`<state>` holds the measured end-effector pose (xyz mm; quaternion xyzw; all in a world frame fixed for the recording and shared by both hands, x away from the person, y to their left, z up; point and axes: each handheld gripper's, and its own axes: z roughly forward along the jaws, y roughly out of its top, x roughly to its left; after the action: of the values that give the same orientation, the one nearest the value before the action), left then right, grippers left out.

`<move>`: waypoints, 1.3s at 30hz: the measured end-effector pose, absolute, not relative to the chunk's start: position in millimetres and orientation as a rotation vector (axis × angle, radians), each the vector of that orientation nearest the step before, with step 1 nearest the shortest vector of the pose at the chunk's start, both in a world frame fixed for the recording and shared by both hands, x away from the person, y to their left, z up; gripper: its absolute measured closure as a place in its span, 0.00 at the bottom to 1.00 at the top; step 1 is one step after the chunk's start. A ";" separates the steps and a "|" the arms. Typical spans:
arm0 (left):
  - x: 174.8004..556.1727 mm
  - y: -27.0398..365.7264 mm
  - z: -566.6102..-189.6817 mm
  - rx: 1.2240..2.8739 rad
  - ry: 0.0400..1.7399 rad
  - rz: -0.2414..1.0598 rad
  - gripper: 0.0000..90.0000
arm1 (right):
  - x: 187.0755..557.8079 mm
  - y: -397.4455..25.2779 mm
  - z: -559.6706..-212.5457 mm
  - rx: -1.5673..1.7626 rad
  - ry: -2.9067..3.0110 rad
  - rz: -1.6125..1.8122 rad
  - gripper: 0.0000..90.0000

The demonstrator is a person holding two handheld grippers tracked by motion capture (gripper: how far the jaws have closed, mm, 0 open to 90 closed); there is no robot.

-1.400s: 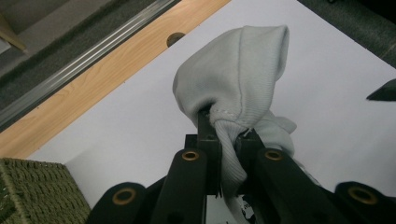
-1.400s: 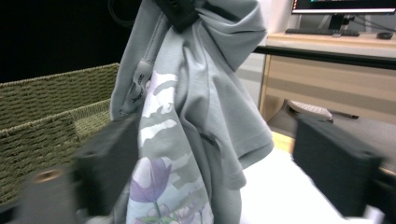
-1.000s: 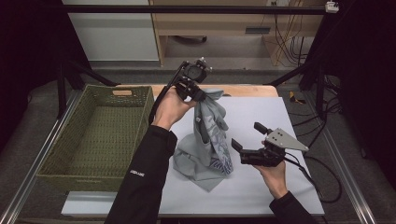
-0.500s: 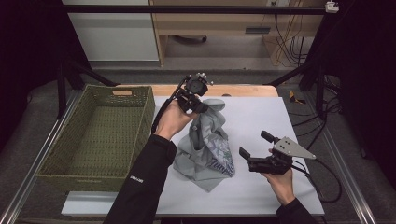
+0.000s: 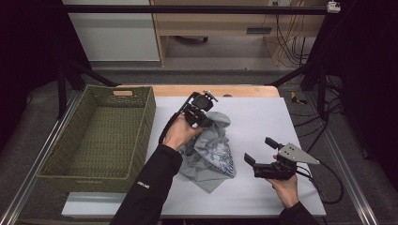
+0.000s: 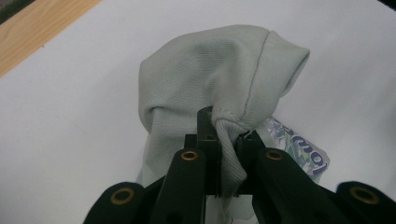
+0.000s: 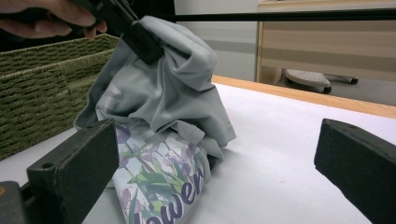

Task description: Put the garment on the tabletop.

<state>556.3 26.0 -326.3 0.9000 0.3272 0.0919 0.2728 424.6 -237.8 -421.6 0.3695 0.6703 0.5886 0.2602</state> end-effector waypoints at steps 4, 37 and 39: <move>556.6 25.1 -332.4 2.442 0.874 0.240 0.92 | 423.6 -239.9 -423.5 1.000 1.833 1.571 0.00; 488.7 89.6 -318.1 1.872 0.721 0.429 0.12 | 423.2 -243.3 -424.6 1.005 1.822 1.579 0.00; 485.0 95.1 -322.9 1.836 0.712 0.425 0.12 | 423.2 -243.8 -424.6 1.005 1.825 1.582 0.00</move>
<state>485.0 95.1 -322.9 0.7705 0.2987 0.1784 0.5342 423.2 -243.8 -424.6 0.3708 0.6737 0.5841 0.2597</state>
